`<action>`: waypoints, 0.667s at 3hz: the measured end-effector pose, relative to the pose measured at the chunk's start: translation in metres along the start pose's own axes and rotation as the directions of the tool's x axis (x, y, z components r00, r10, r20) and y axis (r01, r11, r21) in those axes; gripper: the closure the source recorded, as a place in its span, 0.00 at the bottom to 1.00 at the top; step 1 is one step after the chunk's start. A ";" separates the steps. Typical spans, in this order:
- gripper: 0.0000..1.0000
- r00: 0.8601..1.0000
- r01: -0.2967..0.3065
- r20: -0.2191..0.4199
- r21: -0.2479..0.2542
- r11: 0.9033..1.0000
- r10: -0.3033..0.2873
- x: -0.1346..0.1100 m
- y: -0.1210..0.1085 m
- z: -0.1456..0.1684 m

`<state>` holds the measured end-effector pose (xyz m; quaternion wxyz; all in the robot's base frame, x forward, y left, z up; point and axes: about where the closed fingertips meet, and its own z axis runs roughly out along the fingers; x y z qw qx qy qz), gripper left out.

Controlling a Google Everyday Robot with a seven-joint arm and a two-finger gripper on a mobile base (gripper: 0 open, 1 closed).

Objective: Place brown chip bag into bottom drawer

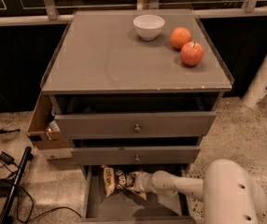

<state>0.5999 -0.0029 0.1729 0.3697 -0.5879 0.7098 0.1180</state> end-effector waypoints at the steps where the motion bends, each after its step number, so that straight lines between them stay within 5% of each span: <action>1: 0.00 1.000 0.000 0.000 0.000 1.000 0.000 0.000 0.000 0.000; 2: 0.00 1.000 0.000 0.000 0.000 1.000 0.000 0.000 0.000 0.000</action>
Offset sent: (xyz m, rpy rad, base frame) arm 0.0000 0.0000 0.0000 0.0000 0.0000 0.0000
